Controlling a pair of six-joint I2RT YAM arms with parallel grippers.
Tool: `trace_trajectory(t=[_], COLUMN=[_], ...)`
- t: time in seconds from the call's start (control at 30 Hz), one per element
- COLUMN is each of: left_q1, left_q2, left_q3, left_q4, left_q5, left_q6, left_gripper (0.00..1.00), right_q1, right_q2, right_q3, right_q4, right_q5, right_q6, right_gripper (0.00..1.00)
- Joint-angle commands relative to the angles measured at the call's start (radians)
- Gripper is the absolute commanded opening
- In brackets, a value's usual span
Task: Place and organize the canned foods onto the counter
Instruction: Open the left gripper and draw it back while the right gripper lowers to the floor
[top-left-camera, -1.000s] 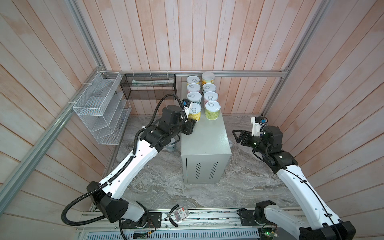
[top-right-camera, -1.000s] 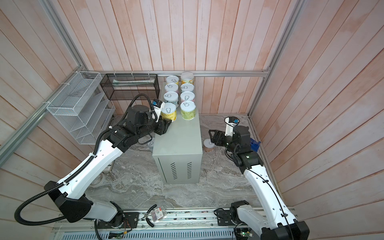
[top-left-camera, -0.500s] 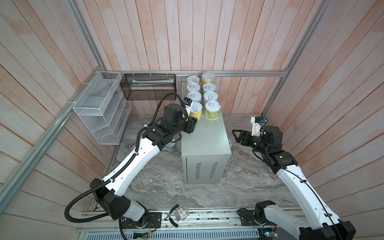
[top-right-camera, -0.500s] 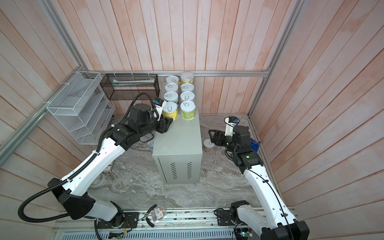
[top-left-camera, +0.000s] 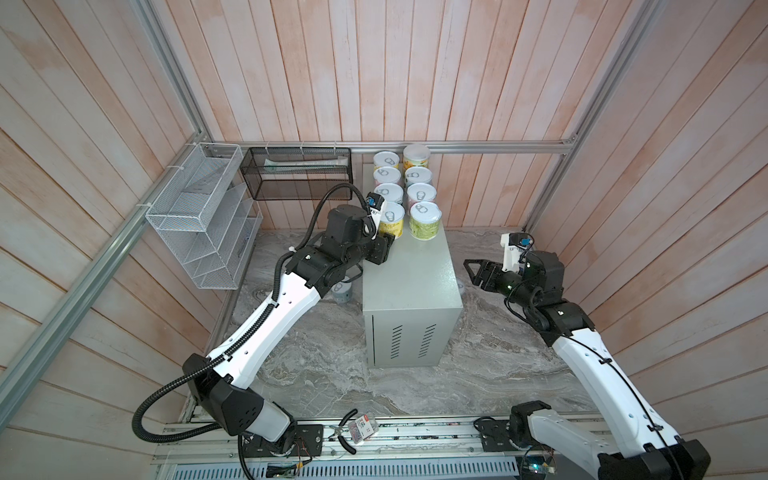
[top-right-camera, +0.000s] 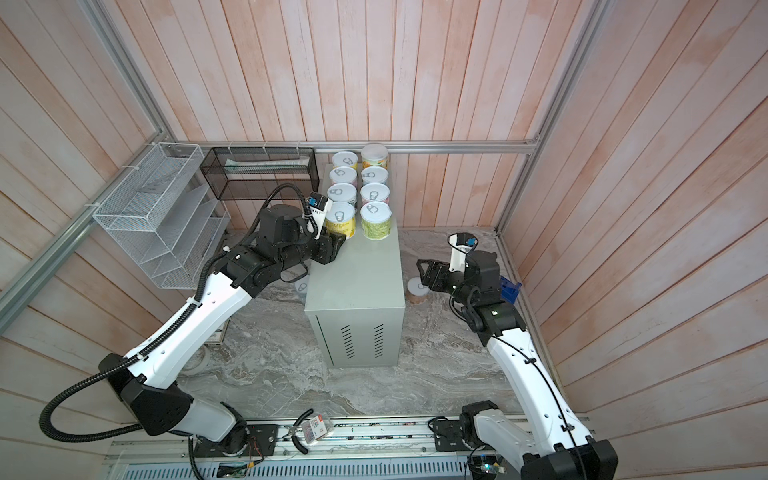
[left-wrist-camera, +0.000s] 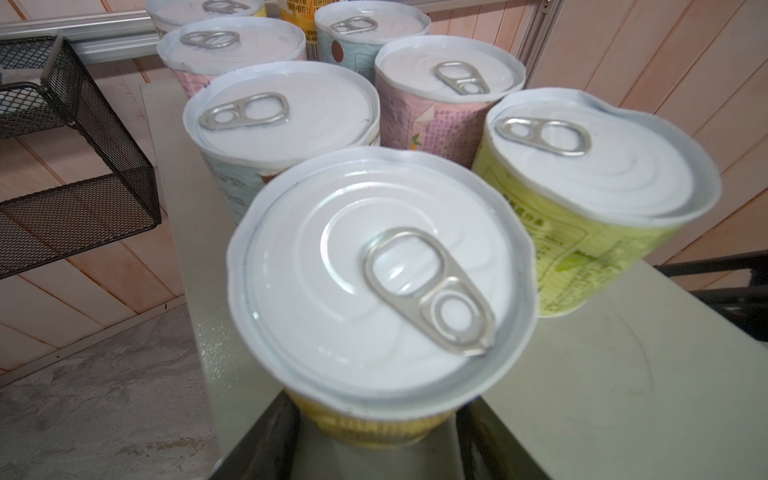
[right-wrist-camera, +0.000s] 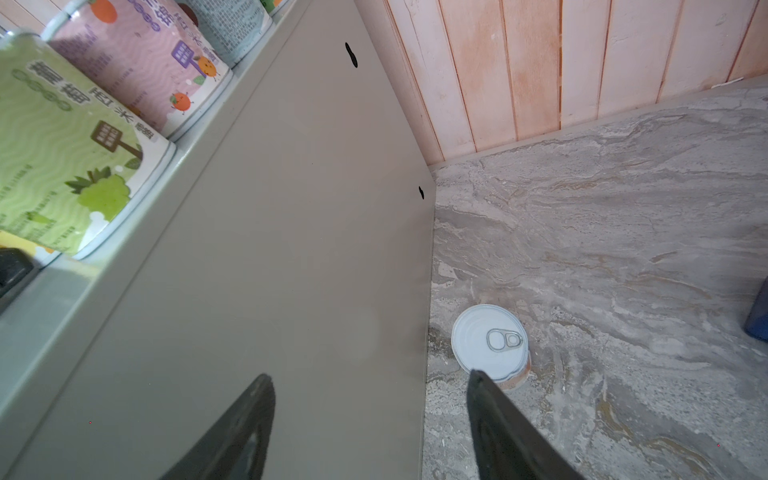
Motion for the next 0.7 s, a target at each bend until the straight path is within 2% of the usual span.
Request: trace_trajectory(t=[0.0,0.17,0.23,0.33,0.47,0.57,0.67], left_q1=[0.005,0.005,0.005,0.005,0.005,0.005,0.006], left_q2=[0.027,0.013,0.003,-0.015,-0.06,-0.122,-0.191], left_q3=[0.016,0.011,0.016,0.036,0.043,0.029,0.012], left_q4=[-0.029,-0.027,-0.03,-0.059,-0.119,-0.149,-0.192], left_q5=[0.02,0.017,0.014,0.008,0.019,0.004,-0.057], left_q6=[-0.005,0.005,0.011,0.005,-0.017,-0.033,-0.074], left_gripper=[0.63,0.67,0.72,0.86,0.99,1.0,1.0], right_q1=[-0.005,-0.004,-0.004,-0.004,-0.005,-0.005,-0.005], right_q2=[0.008,0.012,0.019,0.037,0.049,0.049,0.038], right_q3=[0.009,0.011,0.018,0.038,0.05,0.045,0.024], right_q4=[0.023,0.018,0.005,-0.018,-0.026,-0.023,-0.016], right_q5=[-0.007,0.005,0.026,0.058,0.086,0.095,0.097], right_q6=[-0.01,-0.016,-0.028,-0.048,-0.06,-0.058,-0.062], right_gripper=[0.72,0.72,0.76,0.8,0.81,0.81,0.83])
